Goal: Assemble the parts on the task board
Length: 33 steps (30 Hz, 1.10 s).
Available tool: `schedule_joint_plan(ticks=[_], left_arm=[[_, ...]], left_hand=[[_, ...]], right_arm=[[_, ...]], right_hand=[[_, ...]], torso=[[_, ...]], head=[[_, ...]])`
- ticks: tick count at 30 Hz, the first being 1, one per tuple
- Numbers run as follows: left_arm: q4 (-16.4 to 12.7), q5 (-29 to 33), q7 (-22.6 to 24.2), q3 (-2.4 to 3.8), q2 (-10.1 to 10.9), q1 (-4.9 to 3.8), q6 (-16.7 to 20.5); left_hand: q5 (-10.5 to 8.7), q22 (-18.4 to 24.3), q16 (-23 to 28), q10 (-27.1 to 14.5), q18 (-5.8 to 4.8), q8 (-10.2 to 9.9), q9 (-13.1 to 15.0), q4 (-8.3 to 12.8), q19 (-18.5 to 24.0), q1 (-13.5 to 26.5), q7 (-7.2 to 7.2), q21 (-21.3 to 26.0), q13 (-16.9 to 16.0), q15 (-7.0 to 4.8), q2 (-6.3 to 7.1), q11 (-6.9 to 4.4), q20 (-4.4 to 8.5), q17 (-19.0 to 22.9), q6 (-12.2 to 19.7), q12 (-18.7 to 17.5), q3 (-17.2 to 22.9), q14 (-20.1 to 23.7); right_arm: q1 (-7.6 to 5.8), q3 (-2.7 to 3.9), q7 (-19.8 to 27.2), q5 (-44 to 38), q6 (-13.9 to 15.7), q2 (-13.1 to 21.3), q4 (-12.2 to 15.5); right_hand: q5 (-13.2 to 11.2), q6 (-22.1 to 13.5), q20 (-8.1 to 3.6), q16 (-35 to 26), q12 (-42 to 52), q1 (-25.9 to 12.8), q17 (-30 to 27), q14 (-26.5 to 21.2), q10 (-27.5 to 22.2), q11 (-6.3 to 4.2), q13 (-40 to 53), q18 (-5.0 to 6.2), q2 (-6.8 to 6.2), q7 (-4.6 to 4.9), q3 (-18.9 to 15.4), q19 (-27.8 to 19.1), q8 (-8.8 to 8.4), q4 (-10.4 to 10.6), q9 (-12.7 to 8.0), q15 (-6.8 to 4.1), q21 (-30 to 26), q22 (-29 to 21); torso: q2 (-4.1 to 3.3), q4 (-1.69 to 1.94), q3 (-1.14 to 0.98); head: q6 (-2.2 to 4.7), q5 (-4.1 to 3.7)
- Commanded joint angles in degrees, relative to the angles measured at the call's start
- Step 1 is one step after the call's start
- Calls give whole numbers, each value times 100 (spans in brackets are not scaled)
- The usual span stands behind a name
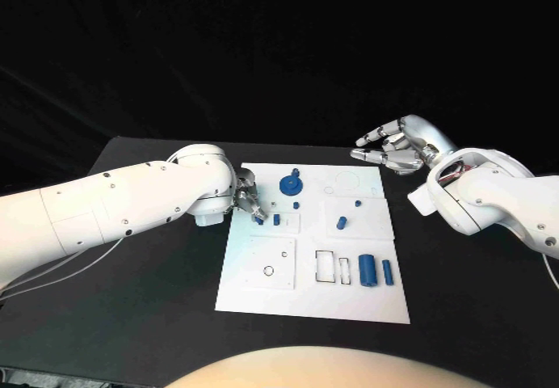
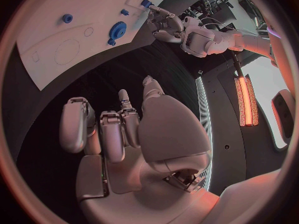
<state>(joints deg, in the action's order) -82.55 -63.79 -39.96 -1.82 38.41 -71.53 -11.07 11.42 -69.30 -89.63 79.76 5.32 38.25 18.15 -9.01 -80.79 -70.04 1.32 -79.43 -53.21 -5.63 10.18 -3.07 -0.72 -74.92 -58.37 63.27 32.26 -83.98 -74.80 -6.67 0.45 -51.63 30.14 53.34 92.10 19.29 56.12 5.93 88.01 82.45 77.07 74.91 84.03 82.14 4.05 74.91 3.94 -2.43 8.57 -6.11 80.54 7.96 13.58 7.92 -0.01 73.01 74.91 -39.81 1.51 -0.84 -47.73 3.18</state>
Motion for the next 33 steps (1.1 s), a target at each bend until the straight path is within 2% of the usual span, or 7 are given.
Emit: schedule_joint_plan(ticks=[1,21,25,33], left_arm=[[-5,-147,-151,-15,6,20,-93],[-1,-85,-151,-14,-14,20,-77],[5,-50,-160,-15,-20,20,-117],[22,-27,-175,-15,-25,20,-184]], left_hand=[[27,-6,-37,43,-106,24,14,621,-18,-53,-37,-35,-11,-11,-8,-1,-2,-1508,-57,32,641,-602],[21,1,-37,80,-105,27,18,594,-14,30,-37,-30,-57,-10,-10,1,-2,-1508,-85,58,703,-602],[7,-3,-37,111,-106,31,22,530,-14,157,-53,-31,-109,-9,16,-4,-4,-1508,-112,92,671,-602],[-13,-9,-37,135,-105,13,17,315,-16,455,-103,-29,-150,-35,57,-39,14,-1508,-182,102,302,-602]], right_arm=[[3,0,33,-31,-72,-5,-1],[4,0,33,-31,-77,-5,3],[4,0,32,-31,-76,0,6],[4,0,29,-32,-83,10,11]], right_hand=[[34,-1,-34,-23,-4,-22,1045,480,5,-39,646,32,28,-25,-18,-14,39,-6,-2,-49,-37,201],[34,-1,-34,-23,-4,-22,1045,480,5,-39,646,32,28,-25,-18,-14,39,-6,-2,-49,-37,201],[34,-1,-34,-23,-4,-22,1045,480,5,-39,646,32,28,-25,-18,-14,39,-6,-2,-49,-37,201],[40,-3,-35,-26,-5,-34,1041,480,4,-39,644,32,32,-25,-27,-12,43,-4,-3,-49,-38,202]], torso=[[-2,-2,1],[2,-8,-6],[3,-9,-9],[4,-9,-7]], head=[[-4,4],[-11,10],[-12,8],[-14,0]])
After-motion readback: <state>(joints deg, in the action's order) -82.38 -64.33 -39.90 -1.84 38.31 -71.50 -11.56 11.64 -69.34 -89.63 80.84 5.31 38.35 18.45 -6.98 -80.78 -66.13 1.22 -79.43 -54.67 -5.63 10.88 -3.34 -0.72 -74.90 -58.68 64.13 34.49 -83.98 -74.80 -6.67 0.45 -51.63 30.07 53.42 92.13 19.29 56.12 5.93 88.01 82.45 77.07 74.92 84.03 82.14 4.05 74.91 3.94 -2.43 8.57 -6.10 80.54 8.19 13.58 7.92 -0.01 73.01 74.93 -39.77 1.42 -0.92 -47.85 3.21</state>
